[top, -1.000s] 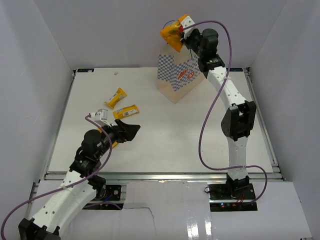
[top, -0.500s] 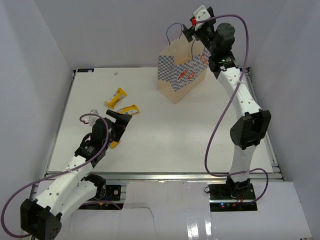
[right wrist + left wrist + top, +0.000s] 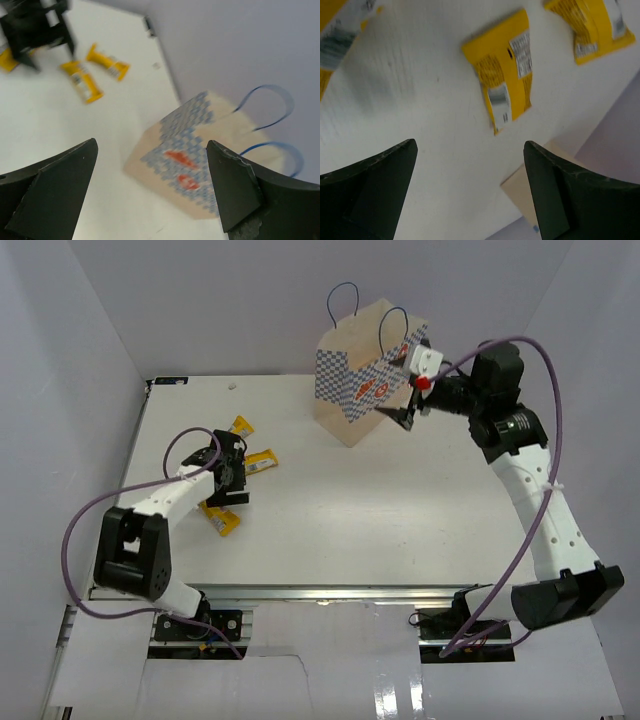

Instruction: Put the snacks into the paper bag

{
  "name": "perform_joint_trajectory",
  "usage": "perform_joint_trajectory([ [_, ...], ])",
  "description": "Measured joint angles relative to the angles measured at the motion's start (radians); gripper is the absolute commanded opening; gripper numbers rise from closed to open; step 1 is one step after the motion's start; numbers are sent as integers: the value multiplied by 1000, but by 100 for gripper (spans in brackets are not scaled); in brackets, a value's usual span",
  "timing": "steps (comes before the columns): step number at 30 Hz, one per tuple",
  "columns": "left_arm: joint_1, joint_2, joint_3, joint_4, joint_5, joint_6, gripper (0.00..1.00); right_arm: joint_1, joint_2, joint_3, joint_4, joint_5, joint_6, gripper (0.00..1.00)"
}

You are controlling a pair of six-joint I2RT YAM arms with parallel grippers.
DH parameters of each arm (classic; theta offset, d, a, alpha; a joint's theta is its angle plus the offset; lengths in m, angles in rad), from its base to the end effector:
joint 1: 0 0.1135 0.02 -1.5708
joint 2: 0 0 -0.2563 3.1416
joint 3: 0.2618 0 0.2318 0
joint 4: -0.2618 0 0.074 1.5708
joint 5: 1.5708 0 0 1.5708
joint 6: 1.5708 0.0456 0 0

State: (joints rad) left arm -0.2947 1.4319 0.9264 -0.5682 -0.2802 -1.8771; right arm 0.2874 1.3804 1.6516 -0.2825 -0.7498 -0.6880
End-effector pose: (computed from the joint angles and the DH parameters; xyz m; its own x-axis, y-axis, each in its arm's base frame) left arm 0.2579 -0.0651 0.2078 0.1078 -0.9903 -0.0880 -0.8480 -0.0454 -0.5280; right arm 0.2583 0.1087 0.4817 0.5383 -0.3255 -0.7774 -0.6720 0.3909 -0.6290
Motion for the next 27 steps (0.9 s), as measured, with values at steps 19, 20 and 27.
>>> perform_joint_trajectory([
  [19,174,517,417,-139,218,91,91,-116,-263,-733,-372,-145,-152,94],
  [20,176,531,437,-158,222,94,91,-116,-262,-735,-373,-149,-151,95],
  [27,201,616,552,-269,274,128,77,-117,-262,-751,-372,-175,-142,95],
])
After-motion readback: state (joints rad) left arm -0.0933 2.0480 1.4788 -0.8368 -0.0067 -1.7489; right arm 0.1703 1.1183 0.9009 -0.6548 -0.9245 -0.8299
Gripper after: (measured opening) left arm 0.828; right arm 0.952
